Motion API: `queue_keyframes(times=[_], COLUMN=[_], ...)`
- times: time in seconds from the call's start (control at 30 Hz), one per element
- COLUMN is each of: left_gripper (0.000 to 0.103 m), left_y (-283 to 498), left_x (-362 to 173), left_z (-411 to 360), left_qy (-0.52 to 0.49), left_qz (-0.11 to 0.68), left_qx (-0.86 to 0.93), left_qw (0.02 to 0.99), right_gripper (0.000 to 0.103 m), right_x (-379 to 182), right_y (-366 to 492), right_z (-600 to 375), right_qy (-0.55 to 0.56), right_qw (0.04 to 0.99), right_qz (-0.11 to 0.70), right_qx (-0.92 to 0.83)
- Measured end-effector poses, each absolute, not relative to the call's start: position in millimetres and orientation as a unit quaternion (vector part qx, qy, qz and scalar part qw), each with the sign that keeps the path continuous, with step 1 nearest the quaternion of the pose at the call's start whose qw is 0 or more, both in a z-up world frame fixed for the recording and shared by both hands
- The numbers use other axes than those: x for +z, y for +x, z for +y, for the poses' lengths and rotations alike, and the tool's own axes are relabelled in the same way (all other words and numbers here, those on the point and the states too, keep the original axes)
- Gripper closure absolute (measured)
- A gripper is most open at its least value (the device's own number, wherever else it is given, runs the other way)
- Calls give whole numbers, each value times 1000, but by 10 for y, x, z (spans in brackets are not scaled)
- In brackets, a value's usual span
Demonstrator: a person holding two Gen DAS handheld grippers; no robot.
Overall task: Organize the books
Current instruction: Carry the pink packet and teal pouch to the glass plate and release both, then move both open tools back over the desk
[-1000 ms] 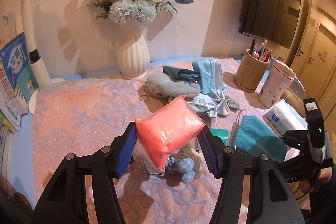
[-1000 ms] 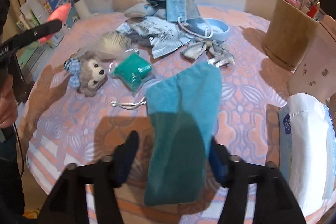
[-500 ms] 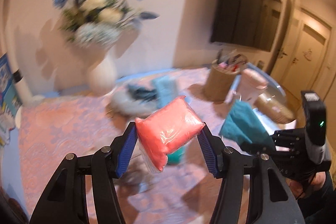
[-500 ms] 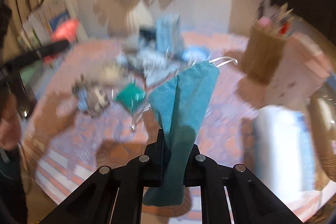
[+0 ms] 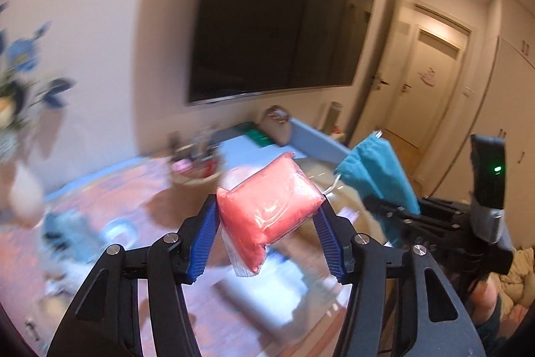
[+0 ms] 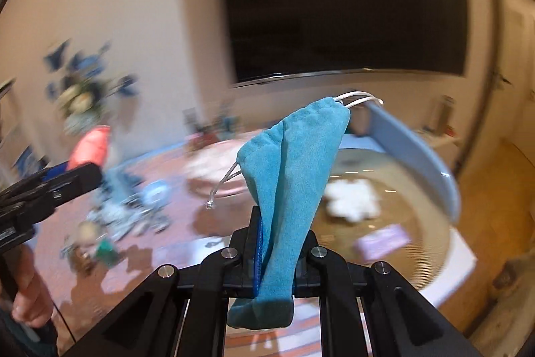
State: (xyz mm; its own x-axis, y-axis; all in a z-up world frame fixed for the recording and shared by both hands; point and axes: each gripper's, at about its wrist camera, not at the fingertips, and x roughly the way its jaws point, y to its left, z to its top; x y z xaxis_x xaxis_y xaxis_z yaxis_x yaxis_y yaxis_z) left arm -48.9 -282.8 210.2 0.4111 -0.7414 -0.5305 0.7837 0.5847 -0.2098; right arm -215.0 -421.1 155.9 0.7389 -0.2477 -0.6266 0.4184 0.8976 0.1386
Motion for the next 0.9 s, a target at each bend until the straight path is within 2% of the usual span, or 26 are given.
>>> queue_keyframes(times=[0.43,0.47,0.53,0.57,0.6,0.73,0.9], left_gripper=[47,43,27,21,21,21,21], left_y=[-585,-581,-553,-543,-537,-561,-636], left_x=[1738,1710,1621,1593,1562,1522,1659], left_z=[-4296,-4364,-4487,-4519,-4537,-4486,-4249], left_qy=[93,93,101,104,102,103,94], left_qz=[334,337,350,356,362,374,359], left_qx=[-479,-477,-476,-474,-476,-491,-504], left_qw=[807,806,800,799,795,780,780], right_gripper=[92,89,79,58,46,46,46], right_x=[1101,1055,945,873,806,619,720], right_y=[-2151,-2134,-2109,-2086,-2074,-2191,-2382], right_z=[-5380,-5431,-5520,-5563,-5594,-5711,-5685], right_qy=[211,214,221,224,227,258,264], right_qw=[880,878,870,865,859,844,849], right_qz=[339,346,363,377,388,404,390], right_qx=[-257,-254,-249,-246,-246,-238,-240])
